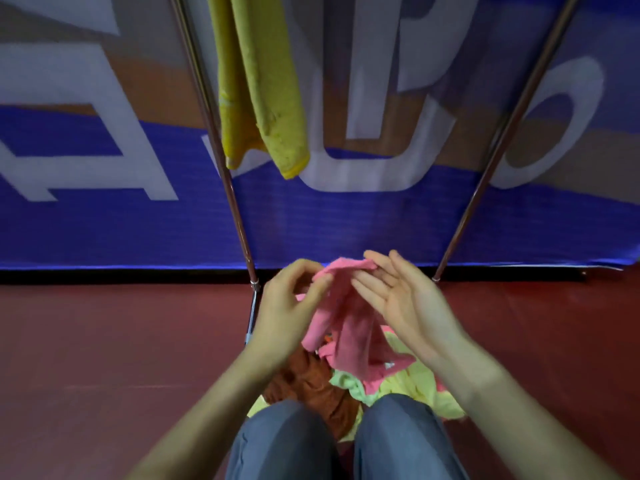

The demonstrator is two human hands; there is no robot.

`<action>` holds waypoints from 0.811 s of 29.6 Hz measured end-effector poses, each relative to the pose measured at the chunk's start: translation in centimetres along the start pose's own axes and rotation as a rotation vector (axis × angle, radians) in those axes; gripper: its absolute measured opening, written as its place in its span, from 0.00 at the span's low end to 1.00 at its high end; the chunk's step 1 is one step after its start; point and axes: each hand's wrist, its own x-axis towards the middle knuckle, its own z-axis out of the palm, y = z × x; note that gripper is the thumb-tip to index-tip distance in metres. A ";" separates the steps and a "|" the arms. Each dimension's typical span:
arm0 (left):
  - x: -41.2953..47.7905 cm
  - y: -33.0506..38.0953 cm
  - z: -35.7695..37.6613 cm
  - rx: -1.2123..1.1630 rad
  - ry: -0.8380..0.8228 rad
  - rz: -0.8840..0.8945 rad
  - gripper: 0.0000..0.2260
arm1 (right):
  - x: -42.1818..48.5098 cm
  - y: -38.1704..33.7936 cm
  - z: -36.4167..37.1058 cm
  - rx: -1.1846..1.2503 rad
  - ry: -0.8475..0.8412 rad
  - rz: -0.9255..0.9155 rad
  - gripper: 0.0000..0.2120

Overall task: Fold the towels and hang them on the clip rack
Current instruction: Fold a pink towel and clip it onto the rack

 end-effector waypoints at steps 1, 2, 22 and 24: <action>0.0 1.0 -0.5 -0.015 -0.007 -0.010 0.10 | -0.7 -0.1 0.1 -0.105 -0.019 0.002 0.11; 0.0 2.0 -1.1 -0.017 -0.021 -0.007 0.10 | -1.5 -0.2 0.2 -0.259 -0.035 -0.005 0.09; -5.9 11.0 -4.4 -0.177 -0.330 -0.068 0.03 | -11.6 -3.0 3.8 -0.629 -0.273 -0.413 0.10; -6.7 10.8 -4.4 -0.181 -0.319 -0.083 0.12 | -12.4 -3.3 3.8 -0.598 -0.254 -0.413 0.11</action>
